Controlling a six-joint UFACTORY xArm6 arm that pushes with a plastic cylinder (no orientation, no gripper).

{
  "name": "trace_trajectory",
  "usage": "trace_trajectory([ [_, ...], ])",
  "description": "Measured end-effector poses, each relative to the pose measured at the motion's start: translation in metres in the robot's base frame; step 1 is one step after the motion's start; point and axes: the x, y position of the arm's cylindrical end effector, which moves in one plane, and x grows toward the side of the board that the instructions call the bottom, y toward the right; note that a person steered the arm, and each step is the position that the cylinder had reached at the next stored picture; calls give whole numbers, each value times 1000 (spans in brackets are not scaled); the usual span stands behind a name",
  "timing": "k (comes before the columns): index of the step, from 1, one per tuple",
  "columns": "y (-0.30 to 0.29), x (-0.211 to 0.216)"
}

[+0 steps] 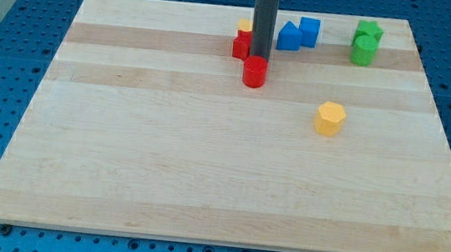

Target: Move the red star and the red circle towards down and right a bit

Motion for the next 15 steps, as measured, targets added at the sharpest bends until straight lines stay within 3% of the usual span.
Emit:
trace_trajectory([
  [1, -12, 33],
  [2, -69, 25],
  [3, -90, 0],
  [4, -91, -54],
  [6, -47, -122],
  [10, -25, -31],
  [15, -70, 77],
])
